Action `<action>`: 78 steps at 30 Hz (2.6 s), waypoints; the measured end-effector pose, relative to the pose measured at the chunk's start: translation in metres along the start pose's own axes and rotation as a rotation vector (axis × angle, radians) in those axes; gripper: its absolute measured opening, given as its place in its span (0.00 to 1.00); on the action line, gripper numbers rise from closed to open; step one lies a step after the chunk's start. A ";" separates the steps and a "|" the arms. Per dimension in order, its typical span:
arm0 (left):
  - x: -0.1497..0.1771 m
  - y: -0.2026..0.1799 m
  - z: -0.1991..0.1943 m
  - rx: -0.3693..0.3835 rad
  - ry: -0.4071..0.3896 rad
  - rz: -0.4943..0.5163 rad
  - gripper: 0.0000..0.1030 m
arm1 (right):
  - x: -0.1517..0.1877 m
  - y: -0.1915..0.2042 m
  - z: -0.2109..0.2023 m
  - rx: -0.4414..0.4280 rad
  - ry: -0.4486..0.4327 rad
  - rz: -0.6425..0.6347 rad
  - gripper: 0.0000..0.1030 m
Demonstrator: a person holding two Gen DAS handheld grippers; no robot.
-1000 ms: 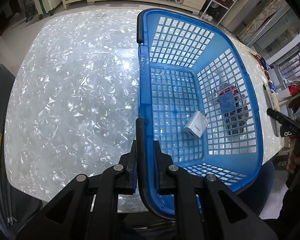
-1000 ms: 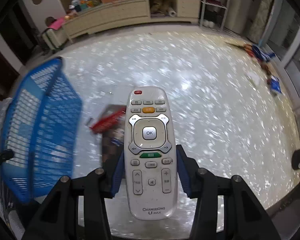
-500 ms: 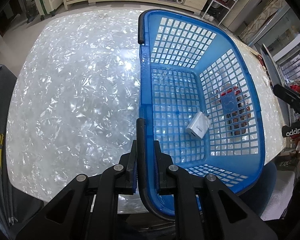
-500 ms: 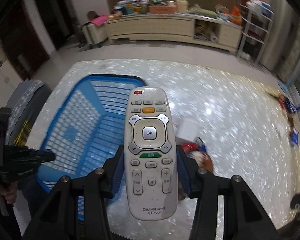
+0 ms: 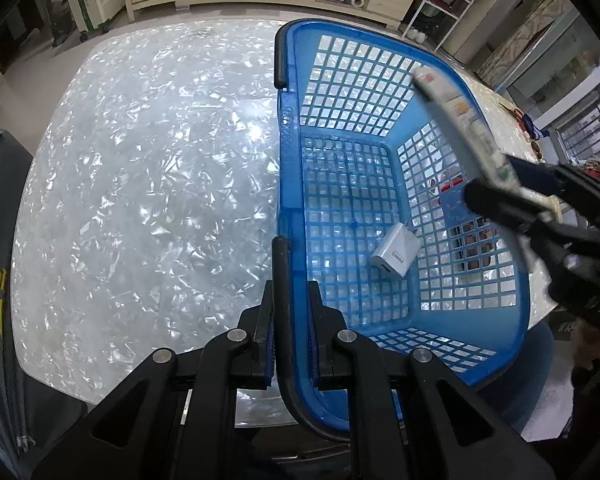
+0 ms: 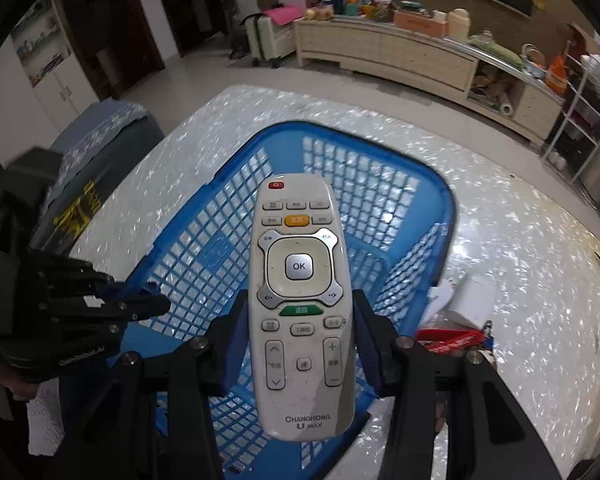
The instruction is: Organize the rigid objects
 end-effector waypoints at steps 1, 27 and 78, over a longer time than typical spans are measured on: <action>0.000 0.000 0.000 -0.001 -0.001 0.001 0.13 | 0.001 0.001 0.004 -0.005 0.005 -0.012 0.44; 0.001 -0.002 -0.002 -0.016 -0.032 0.028 0.14 | 0.007 0.006 0.055 0.014 0.055 -0.294 0.22; 0.002 -0.003 -0.002 -0.064 -0.038 0.040 0.14 | 0.034 -0.146 -0.030 0.196 0.009 0.101 1.00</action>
Point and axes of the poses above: each gripper's, at about its wrist camera, not at the fingertips, and z roughly the way its jaws point, y to its left, x to its underside, the point moved 6 cm from there along z, roughly the way its jaws point, and after that the axes turned 10 degrees about -y, right-handed, at the moved point
